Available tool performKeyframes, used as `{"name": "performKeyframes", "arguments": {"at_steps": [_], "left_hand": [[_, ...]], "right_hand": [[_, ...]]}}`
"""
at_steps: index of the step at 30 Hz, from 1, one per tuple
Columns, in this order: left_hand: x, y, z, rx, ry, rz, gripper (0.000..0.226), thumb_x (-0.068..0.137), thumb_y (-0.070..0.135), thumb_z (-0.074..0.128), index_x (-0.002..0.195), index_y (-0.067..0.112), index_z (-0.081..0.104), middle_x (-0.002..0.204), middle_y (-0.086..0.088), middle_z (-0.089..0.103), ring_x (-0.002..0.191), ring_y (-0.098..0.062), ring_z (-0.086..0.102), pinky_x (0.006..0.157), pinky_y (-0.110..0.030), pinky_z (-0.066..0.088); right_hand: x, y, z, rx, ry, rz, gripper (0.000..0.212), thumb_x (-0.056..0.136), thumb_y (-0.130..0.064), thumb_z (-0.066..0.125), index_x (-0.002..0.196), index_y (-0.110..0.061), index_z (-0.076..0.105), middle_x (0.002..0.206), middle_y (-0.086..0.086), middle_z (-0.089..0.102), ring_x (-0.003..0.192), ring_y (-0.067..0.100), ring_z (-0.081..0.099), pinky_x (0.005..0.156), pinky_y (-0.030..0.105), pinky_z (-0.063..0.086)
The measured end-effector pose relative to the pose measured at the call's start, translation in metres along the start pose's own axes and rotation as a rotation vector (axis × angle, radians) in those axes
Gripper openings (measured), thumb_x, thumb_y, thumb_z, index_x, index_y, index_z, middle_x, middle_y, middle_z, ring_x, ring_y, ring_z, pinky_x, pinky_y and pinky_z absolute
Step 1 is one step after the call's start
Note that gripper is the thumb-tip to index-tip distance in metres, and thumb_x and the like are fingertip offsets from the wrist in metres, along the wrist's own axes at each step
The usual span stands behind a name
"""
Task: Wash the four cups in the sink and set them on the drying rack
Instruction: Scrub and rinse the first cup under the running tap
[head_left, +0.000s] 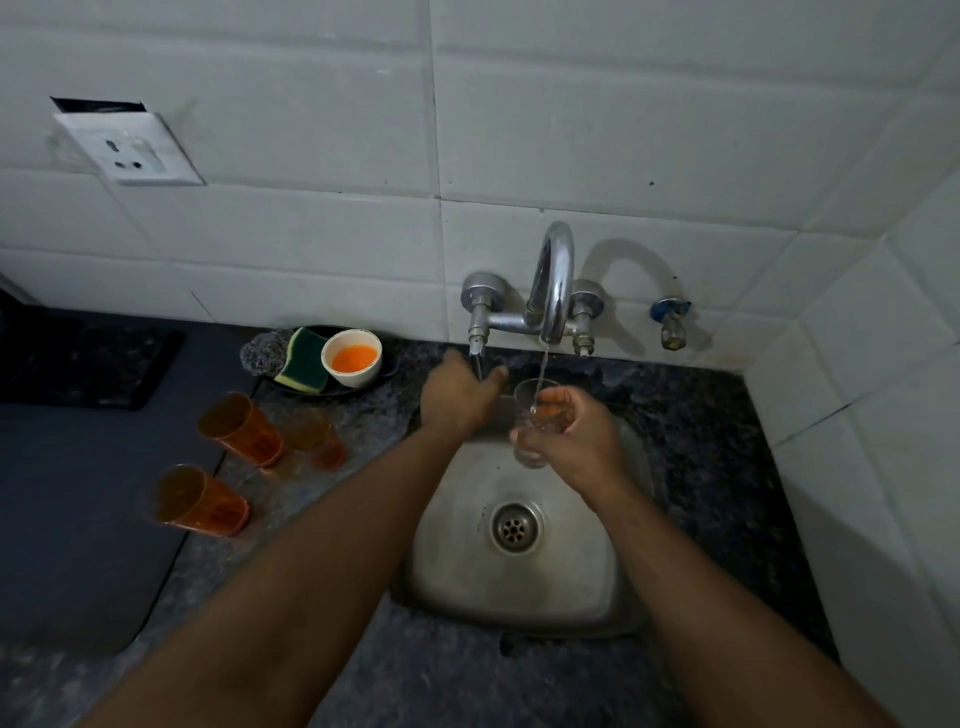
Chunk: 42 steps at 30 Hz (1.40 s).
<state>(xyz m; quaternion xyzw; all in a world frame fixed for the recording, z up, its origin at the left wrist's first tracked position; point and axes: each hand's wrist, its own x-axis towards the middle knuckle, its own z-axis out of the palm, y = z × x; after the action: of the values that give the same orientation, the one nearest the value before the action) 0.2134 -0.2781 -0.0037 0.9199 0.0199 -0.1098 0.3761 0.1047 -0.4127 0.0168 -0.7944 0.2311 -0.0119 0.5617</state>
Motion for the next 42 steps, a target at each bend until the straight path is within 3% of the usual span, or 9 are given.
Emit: {"name": "performKeyframes", "arguments": {"at_steps": [5, 8, 11, 15, 21, 25, 30, 36, 42], "left_hand": [[0.028, 0.016, -0.013, 0.478, 0.03, 0.314, 0.04, 0.093, 0.018, 0.069, 0.126, 0.005, 0.05, 0.111, -0.013, 0.069, 0.095, -0.033, 0.069, 0.076, -0.042, 0.054], [0.028, 0.013, -0.01, 0.714, 0.054, 0.393, 0.061, 0.1, 0.01, 0.057, 0.151, -0.01, 0.031, 0.118, -0.02, 0.071, 0.098, -0.036, 0.072, 0.079, -0.044, 0.056], [0.029, 0.011, -0.007, 0.853, 0.062, 0.456, 0.075, 0.1, 0.008, 0.057, 0.157, -0.016, 0.016, 0.115, -0.021, 0.072, 0.095, -0.033, 0.072, 0.077, -0.042, 0.057], [0.031, 0.011, -0.012, 0.873, 0.022, 0.483, 0.079, 0.1, 0.005, 0.057, 0.157, -0.018, 0.009, 0.112, -0.022, 0.072, 0.093, -0.032, 0.073, 0.071, -0.039, 0.052], [0.036, 0.011, -0.014, 0.887, -0.026, 0.497, 0.08, 0.1, 0.002, 0.055, 0.156, -0.021, 0.003, 0.112, -0.024, 0.072, 0.093, -0.035, 0.073, 0.071, -0.041, 0.052], [0.035, 0.01, -0.013, 0.85, -0.032, 0.509, 0.08, 0.099, 0.001, 0.055, 0.156, -0.021, 0.004, 0.11, -0.023, 0.073, 0.092, -0.034, 0.073, 0.07, -0.04, 0.053], [0.036, 0.01, -0.014, 0.822, -0.037, 0.504, 0.079, 0.1, -0.001, 0.054, 0.156, -0.021, 0.003, 0.112, -0.024, 0.072, 0.095, -0.035, 0.073, 0.075, -0.042, 0.055], [0.035, 0.011, -0.016, 0.801, -0.042, 0.513, 0.078, 0.1, -0.002, 0.054, 0.156, -0.022, 0.003, 0.113, -0.025, 0.072, 0.096, -0.036, 0.073, 0.076, -0.042, 0.054], [0.034, 0.01, -0.016, 0.798, -0.038, 0.503, 0.076, 0.101, -0.001, 0.052, 0.156, -0.021, 0.004, 0.114, -0.023, 0.072, 0.097, -0.034, 0.073, 0.079, -0.041, 0.056]], "right_hand": [[-0.005, -0.011, -0.006, -0.167, -0.107, 0.017, 0.055, 0.066, -0.016, 0.098, 0.109, -0.025, 0.066, 0.103, -0.005, 0.074, 0.092, 0.012, 0.07, 0.076, 0.026, 0.056], [-0.011, -0.012, -0.015, -0.377, -0.083, 0.072, 0.064, 0.066, -0.031, 0.098, 0.115, -0.026, 0.057, 0.104, -0.006, 0.069, 0.082, 0.0, 0.058, 0.06, 0.02, 0.039], [-0.009, -0.013, -0.016, -0.44, -0.1, 0.109, 0.068, 0.066, -0.036, 0.098, 0.117, -0.023, 0.055, 0.104, -0.006, 0.066, 0.082, 0.001, 0.055, 0.058, 0.022, 0.035], [-0.01, -0.02, -0.012, -0.685, -0.172, 0.1, 0.058, 0.066, -0.047, 0.094, 0.109, -0.025, 0.063, 0.1, -0.006, 0.063, 0.08, 0.008, 0.055, 0.057, 0.023, 0.035], [-0.019, -0.029, -0.014, -0.905, -0.189, 0.132, 0.051, 0.065, -0.057, 0.085, 0.104, -0.026, 0.073, 0.102, -0.004, 0.072, 0.088, 0.016, 0.066, 0.07, 0.028, 0.051], [-0.025, -0.045, -0.018, -1.045, -0.161, 0.111, 0.063, 0.061, -0.061, 0.083, 0.113, -0.027, 0.071, 0.11, -0.003, 0.071, 0.097, 0.02, 0.066, 0.081, 0.032, 0.056], [-0.035, -0.068, -0.019, -1.136, -0.099, 0.092, 0.071, 0.061, -0.057, 0.087, 0.116, -0.025, 0.056, 0.1, -0.004, 0.056, 0.089, 0.019, 0.055, 0.072, 0.033, 0.046], [-0.05, -0.09, -0.028, -1.179, -0.057, 0.021, 0.053, 0.062, -0.052, 0.086, 0.105, -0.032, 0.064, 0.098, -0.007, 0.065, 0.091, 0.018, 0.062, 0.075, 0.032, 0.051], [-0.059, -0.111, -0.033, -1.209, 0.029, -0.058, 0.04, 0.059, -0.048, 0.078, 0.095, -0.035, 0.069, 0.083, -0.013, 0.064, 0.079, 0.014, 0.062, 0.073, 0.03, 0.055]]}}
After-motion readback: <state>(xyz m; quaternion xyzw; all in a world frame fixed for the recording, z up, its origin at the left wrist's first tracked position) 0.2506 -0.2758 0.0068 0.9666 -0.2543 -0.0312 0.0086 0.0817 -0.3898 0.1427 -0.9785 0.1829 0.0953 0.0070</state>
